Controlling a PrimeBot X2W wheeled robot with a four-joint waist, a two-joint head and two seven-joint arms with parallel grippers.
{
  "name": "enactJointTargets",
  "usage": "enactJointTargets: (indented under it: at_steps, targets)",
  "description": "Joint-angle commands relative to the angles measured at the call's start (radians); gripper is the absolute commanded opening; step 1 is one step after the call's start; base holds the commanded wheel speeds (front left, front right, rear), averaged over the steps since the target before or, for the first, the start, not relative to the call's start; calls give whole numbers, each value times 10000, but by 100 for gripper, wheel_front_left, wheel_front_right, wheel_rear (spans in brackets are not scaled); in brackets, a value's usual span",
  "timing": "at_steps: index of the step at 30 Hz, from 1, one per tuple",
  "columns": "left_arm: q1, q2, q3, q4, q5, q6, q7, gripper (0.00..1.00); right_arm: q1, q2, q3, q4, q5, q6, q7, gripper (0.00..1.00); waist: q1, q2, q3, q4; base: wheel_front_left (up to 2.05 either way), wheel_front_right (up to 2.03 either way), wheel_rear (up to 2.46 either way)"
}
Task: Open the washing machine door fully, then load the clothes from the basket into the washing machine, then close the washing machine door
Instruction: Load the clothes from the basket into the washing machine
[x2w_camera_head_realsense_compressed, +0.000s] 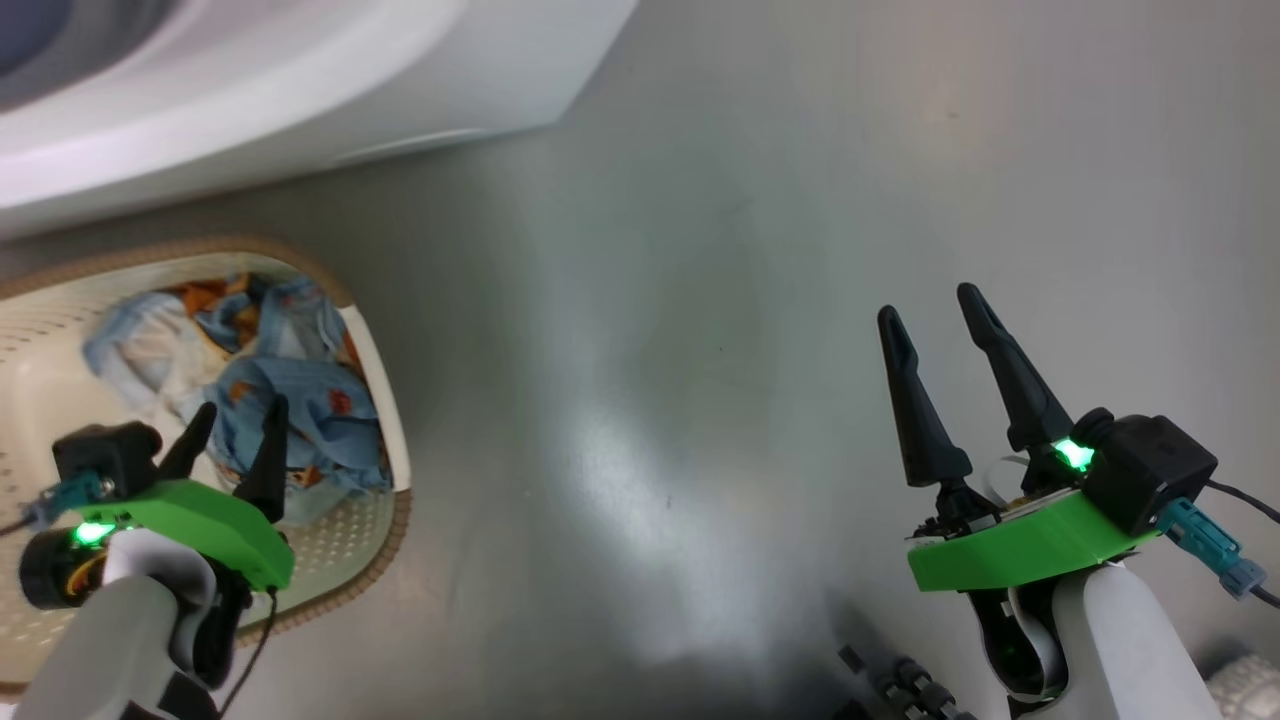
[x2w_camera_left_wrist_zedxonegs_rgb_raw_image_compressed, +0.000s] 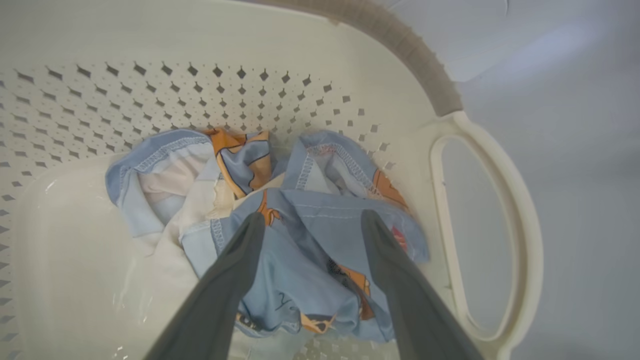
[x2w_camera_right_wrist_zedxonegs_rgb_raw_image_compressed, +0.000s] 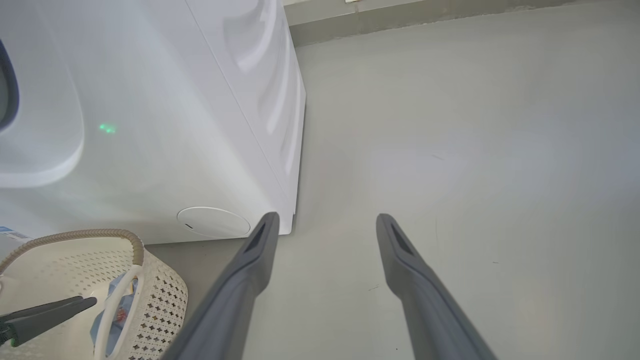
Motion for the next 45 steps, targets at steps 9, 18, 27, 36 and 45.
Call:
enactJointTargets:
  at_steps: [9,18,27,36,45]
  targets:
    - [-1061,1276,-1199,1183,-1111,-24,561,100,32,-10,471,-172,557,16,-48,100,0,-1,1053,-710,0,0,0]
    - [-1748,1529,-1657,1944,-1875,-24,1001,100,6,-10,660,-175,803,16,-48,100,0,-1,1403,-971,0,0,0]
    - [-2609,1912,-1846,2387,-2775,-25,1673,100,30,-10,845,-245,914,16,-48,100,0,-1,1744,-1187,0,0,0]
    - [-3381,2070,-2377,3097,-2817,-25,2458,100,133,-10,835,-295,864,16,-48,100,0,-1,1885,-1251,0,0,0]
    - [-3712,1950,-3022,3941,-2524,-25,3069,100,357,-10,700,-391,794,16,-48,100,0,-1,1871,-1188,0,0,0]
